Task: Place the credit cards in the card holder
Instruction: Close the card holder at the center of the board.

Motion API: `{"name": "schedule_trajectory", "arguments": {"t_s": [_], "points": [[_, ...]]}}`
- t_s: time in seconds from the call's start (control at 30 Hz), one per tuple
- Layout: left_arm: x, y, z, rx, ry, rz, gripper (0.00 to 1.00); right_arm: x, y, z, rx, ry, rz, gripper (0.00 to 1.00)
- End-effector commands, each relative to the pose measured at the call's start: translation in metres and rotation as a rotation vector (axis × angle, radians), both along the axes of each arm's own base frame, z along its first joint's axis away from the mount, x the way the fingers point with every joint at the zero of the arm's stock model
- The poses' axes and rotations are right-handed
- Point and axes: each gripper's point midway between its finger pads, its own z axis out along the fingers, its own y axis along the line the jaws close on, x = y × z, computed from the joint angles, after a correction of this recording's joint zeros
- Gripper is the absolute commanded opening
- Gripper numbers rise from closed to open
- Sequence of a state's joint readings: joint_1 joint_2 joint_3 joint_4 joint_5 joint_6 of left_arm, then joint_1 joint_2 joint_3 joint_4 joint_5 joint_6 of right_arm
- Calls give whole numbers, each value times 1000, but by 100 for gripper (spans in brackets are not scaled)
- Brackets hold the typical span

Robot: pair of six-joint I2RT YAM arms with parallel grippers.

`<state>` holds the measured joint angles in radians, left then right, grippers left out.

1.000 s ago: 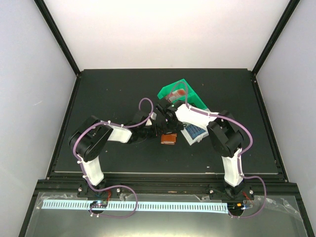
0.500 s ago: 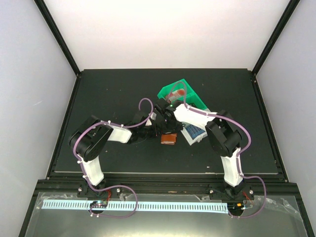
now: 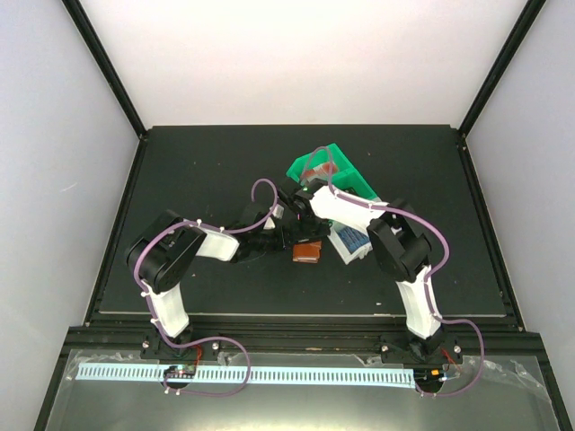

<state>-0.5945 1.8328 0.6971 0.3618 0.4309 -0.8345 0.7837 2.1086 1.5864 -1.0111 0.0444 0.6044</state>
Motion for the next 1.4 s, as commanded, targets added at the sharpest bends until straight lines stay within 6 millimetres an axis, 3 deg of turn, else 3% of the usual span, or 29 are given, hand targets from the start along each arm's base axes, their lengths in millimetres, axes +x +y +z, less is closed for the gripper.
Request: {"name": "schedule_trajectory", "arguments": {"t_s": [0.0,0.4,0.73,0.83,0.93,1.1,1.23,1.37], "points": [[-96,40,-88,216,400,-60,22,-32,30,-97,58,148,34,1],[-95,41,-88,155,430,-21,20,-35,32,-124,72,163,4,1],[-97,38,-90,124,450,-34,20,-41,9,-146,-34,181,-21,1],[-97,39,-91,126,451,-32,20,-41,11,-145,-24,182,-19,1],[-97,41,-90,130,450,-33,21,-27,21,-119,31,106,-12,5],[-93,45,-80,157,416,-30,28,4,35,-43,120,-78,-6,21],[-87,48,-65,176,374,-23,36,13,35,24,214,-214,-8,33],[-78,51,-42,195,312,-10,46,6,21,72,283,-307,-19,40]]}}
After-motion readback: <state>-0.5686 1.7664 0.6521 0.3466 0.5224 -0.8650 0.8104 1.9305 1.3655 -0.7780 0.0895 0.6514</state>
